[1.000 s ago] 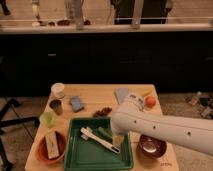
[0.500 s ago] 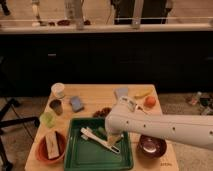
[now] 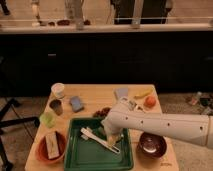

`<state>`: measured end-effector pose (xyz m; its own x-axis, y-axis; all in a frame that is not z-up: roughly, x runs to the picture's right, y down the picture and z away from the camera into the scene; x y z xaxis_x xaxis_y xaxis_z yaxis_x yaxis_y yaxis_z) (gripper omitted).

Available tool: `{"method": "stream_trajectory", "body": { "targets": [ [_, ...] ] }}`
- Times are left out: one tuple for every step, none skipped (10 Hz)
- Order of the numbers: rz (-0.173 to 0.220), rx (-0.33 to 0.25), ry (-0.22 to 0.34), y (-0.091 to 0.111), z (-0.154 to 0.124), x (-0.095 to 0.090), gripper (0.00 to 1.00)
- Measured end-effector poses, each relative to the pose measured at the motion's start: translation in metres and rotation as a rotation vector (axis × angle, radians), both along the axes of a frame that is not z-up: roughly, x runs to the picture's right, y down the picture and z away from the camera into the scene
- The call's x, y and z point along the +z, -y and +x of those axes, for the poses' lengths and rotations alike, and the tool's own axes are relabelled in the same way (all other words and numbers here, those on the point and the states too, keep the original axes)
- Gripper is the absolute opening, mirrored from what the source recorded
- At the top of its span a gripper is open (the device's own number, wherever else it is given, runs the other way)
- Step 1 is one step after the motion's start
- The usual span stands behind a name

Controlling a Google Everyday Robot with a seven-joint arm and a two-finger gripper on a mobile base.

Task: Place pepper in table surface

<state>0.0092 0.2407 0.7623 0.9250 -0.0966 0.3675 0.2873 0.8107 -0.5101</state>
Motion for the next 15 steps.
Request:
{"method": "stream_trajectory", "body": {
  "targets": [
    [-0.005, -0.012, 0.016, -0.004, 0.004, 0.003, 0.8],
    [-0.003, -0.024, 0.027, -0.007, 0.007, 0.006, 0.8],
    [-0.001, -0.033, 0.033, -0.009, 0.009, 0.008, 0.8],
    [0.004, -0.046, 0.035, -0.01, 0.012, 0.012, 0.8],
    [0.007, -0.06, 0.038, -0.012, 0.013, 0.016, 0.8],
    [0.009, -0.073, 0.043, -0.013, 0.014, 0.02, 0.8],
    [0.009, -0.084, 0.047, -0.013, 0.014, 0.024, 0.8],
    [0.008, -0.091, 0.051, -0.012, 0.014, 0.028, 0.8],
    [0.007, -0.096, 0.055, -0.012, 0.015, 0.032, 0.8],
    [0.006, -0.098, 0.058, -0.01, 0.016, 0.034, 0.8],
    [0.004, -0.099, 0.061, -0.008, 0.017, 0.037, 0.8],
    [0.001, -0.101, 0.062, -0.007, 0.018, 0.039, 0.8],
    [-0.003, -0.104, 0.066, -0.006, 0.018, 0.041, 0.8],
    [-0.009, -0.11, 0.071, -0.006, 0.018, 0.045, 0.8],
    [-0.013, -0.113, 0.075, -0.006, 0.018, 0.048, 0.8]
  ]
}}
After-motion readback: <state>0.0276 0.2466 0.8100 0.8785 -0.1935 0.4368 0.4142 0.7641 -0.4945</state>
